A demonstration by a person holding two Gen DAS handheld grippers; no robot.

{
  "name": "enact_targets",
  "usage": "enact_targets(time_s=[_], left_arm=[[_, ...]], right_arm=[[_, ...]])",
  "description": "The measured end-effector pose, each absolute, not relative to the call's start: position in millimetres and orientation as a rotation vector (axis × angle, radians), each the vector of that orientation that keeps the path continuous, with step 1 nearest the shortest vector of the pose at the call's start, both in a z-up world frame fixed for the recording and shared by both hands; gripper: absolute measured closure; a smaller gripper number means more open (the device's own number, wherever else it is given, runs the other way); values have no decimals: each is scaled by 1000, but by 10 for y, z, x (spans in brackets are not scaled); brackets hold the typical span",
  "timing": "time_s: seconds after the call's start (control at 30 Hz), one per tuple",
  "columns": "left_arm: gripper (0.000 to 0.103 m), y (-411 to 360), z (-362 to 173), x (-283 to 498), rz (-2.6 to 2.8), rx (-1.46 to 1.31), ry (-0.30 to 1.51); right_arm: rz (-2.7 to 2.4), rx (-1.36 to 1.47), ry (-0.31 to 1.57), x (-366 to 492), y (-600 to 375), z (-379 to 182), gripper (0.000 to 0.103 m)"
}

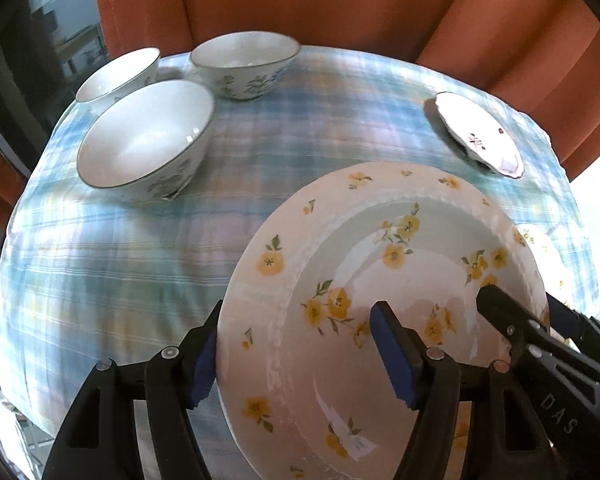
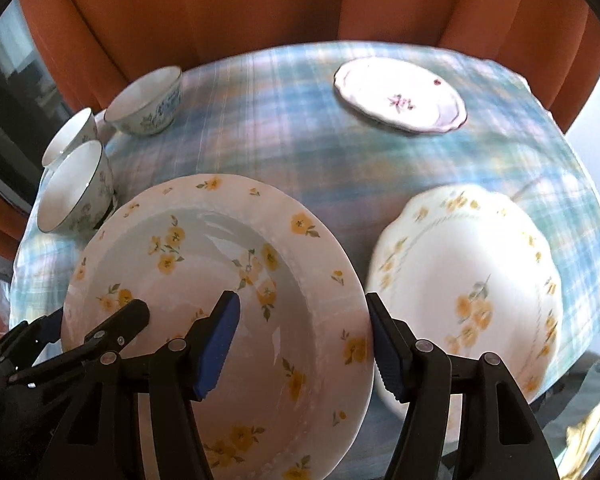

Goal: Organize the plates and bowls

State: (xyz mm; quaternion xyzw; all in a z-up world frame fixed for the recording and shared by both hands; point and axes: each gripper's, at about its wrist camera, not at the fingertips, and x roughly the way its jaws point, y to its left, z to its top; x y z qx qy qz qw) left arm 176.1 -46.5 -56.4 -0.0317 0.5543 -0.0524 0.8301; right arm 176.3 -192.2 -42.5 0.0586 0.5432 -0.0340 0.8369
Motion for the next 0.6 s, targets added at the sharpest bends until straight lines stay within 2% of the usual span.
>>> enact_targets(time_s=[0.6], left_arm=[[33, -1586, -440, 1688, -29, -70, 1155]], right_arm=[[25, 152, 1097, 1691, -3142, -224, 36]])
